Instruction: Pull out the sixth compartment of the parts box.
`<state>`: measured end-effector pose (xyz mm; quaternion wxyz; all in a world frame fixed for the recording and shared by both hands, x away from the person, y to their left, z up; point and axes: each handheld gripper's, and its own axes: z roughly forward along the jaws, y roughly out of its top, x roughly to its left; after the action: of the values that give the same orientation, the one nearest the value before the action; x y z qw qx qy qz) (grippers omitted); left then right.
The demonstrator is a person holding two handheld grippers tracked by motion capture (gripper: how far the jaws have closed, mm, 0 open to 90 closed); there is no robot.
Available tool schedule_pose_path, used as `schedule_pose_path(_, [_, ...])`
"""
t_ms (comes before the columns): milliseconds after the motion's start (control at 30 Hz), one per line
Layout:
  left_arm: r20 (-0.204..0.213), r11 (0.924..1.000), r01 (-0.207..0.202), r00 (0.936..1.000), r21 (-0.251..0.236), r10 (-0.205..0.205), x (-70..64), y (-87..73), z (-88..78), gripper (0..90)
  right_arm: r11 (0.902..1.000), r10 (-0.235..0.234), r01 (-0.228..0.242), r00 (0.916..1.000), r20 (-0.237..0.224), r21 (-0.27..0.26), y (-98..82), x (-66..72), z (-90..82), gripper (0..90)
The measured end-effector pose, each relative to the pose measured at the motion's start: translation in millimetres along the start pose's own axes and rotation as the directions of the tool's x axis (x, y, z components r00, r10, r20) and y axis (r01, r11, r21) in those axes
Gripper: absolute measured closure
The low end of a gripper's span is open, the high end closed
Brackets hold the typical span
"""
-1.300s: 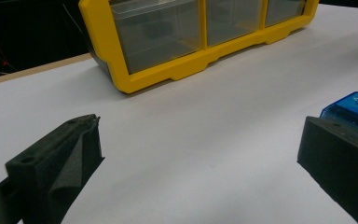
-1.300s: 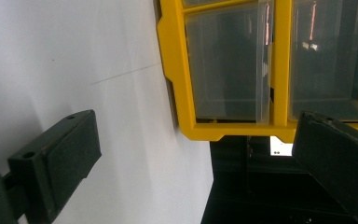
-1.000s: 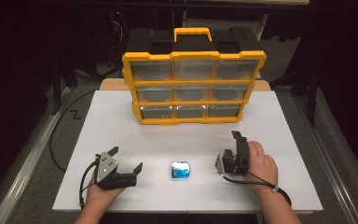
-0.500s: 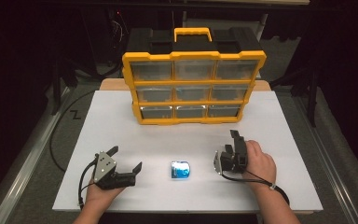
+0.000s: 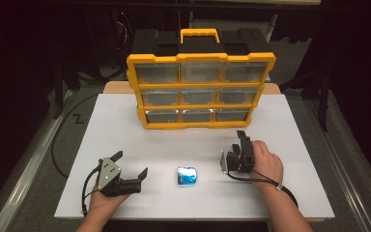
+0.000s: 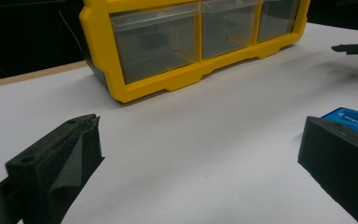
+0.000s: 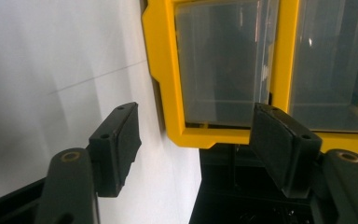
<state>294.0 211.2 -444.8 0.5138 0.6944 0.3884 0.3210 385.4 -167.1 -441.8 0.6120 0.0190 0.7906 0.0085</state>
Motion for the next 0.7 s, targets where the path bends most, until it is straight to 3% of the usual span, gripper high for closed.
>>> schedule_pose_path(167, [0.004, 0.9999, -0.005, 1.0000, -0.009, 0.005, -0.4, 1.1, -1.3, 0.4, 1.0000, 0.002, -0.002, 0.9999, 0.011, -0.001, 4.4, -7.8, 1.1, 37.7])
schedule_pose_path(700, [0.006, 0.9999, -0.005, 1.0000, -0.011, 0.005, 0.7, 1.0, -2.1, 0.4, 1.0000, 0.007, -0.006, 0.9941, 0.108, -0.008, 17.1, -50.2, 4.0, 43.6])
